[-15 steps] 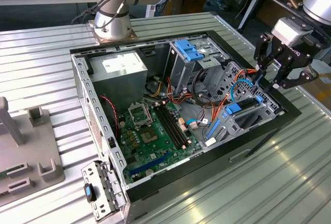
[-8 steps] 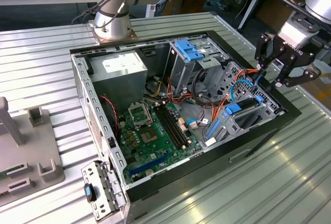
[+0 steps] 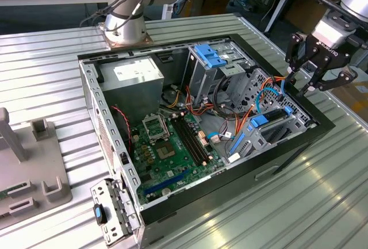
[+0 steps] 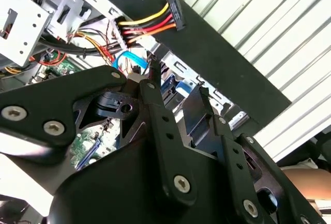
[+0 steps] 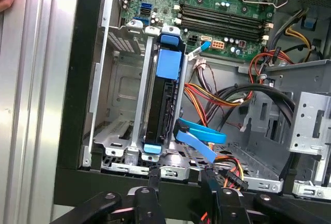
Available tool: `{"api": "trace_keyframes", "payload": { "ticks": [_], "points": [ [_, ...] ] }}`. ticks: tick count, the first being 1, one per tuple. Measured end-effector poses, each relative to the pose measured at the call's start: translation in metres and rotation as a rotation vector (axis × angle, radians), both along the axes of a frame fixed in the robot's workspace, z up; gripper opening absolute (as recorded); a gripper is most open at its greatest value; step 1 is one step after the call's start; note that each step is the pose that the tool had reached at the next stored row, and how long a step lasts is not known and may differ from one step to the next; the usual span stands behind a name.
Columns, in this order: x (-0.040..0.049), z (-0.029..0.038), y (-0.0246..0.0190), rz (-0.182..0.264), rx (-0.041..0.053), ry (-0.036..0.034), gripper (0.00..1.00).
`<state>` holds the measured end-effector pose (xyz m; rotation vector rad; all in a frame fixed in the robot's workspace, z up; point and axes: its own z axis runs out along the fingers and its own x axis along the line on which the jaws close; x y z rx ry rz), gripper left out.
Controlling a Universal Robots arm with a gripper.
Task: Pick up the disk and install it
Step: 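Insert the first disk wire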
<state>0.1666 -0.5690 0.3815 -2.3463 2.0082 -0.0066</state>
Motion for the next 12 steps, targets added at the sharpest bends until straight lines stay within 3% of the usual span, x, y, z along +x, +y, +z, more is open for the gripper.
{"api": "trace_keyframes", "payload": {
  "ticks": [4,9,12],
  "points": [
    [0.0113,0.0001,0.0044,0.007,-0.0001,0.0,0.44],
    [0.012,0.0,0.0046,0.009,-0.0002,0.0,0.44],
    [0.0138,0.0,0.0046,0.05,-0.0001,0.0,0.44]
  ]
}}
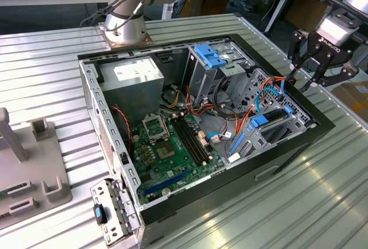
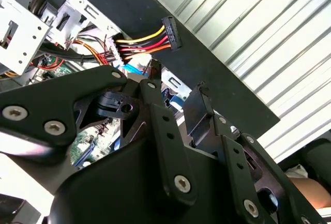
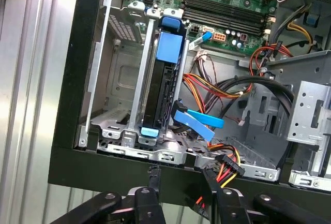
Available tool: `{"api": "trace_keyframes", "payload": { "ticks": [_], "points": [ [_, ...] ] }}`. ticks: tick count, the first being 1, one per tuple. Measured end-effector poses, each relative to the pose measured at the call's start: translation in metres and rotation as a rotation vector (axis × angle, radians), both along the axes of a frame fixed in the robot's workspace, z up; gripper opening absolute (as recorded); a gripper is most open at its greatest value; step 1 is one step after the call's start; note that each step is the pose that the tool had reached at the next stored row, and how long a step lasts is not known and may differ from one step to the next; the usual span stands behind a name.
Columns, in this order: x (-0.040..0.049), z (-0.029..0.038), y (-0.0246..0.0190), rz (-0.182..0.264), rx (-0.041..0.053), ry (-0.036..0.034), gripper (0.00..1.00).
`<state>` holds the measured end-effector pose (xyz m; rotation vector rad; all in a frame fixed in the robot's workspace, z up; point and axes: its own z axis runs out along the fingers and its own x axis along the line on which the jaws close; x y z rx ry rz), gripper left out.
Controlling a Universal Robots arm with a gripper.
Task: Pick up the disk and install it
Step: 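Insert the first disk wire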
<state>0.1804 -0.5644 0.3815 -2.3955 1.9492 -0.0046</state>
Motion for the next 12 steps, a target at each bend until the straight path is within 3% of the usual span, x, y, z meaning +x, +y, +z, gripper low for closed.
{"api": "trace_keyframes", "payload": {
  "ticks": [4,12],
  "points": [
    [0.0041,0.0,0.0,0.051,0.0,0.0,0.44],
    [0.016,0.0,0.0003,0.104,-0.0001,0.0,0.44]
  ]
}}
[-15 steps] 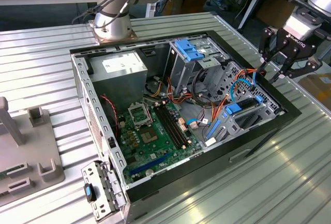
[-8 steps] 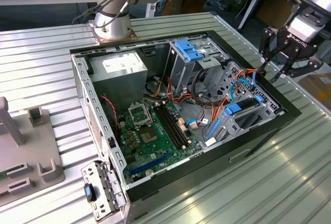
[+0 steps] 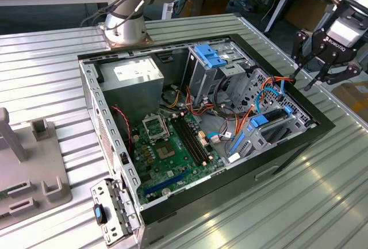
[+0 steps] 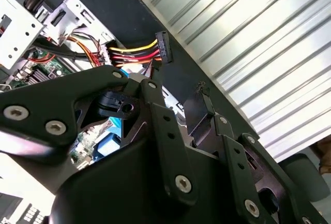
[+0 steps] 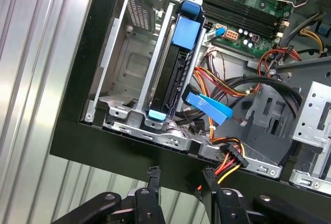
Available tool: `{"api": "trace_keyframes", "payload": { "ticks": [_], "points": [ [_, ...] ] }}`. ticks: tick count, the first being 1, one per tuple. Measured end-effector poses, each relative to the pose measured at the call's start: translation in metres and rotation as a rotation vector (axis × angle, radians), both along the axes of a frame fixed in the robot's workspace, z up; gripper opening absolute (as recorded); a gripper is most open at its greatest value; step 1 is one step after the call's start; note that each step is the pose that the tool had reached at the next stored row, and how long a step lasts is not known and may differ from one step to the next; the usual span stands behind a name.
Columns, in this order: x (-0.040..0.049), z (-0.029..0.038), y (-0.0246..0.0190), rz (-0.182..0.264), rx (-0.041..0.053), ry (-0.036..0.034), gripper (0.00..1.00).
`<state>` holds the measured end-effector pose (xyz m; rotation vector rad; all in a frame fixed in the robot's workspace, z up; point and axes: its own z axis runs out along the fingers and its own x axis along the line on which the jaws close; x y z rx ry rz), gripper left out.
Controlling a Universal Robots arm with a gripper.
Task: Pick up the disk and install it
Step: 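Insert the first disk wire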
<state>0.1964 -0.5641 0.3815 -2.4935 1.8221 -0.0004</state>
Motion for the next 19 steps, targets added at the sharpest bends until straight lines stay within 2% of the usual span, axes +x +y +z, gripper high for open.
{"api": "trace_keyframes", "payload": {
  "ticks": [19],
  "points": [
    [0.0028,0.0,-0.0001,0.04,0.0,0.0,0.44]
  ]
}}
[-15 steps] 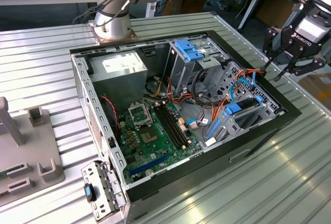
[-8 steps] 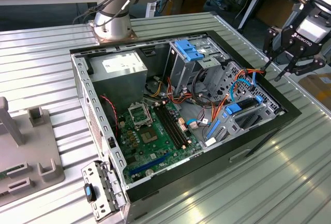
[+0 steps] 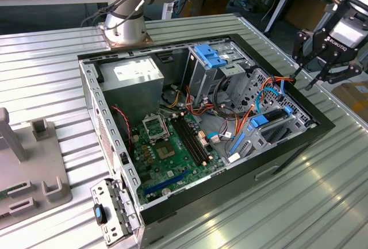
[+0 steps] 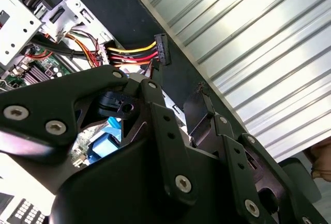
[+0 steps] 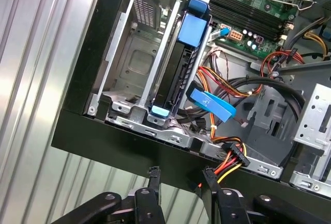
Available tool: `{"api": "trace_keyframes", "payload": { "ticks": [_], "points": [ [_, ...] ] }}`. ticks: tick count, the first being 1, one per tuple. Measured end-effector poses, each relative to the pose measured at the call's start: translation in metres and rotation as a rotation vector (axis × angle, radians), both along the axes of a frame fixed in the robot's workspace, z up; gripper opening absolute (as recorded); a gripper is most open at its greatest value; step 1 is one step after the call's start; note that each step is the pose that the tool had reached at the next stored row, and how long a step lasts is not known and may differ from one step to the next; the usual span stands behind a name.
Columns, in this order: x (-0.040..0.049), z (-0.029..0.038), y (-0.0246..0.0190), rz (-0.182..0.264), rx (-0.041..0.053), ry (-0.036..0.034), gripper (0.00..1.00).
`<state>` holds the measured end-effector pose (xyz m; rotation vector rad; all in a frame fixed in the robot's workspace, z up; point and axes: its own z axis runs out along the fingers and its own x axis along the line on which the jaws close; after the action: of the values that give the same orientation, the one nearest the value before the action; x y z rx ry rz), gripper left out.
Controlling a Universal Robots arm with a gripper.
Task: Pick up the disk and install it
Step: 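Insert the first disk wire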
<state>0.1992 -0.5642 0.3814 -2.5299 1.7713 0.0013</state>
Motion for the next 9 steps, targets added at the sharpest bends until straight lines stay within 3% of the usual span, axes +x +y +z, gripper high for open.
{"api": "trace_keyframes", "payload": {
  "ticks": [9],
  "points": [
    [0.0,-0.0001,0.0002,0.165,0.0,0.0,0.44]
  ]
}}
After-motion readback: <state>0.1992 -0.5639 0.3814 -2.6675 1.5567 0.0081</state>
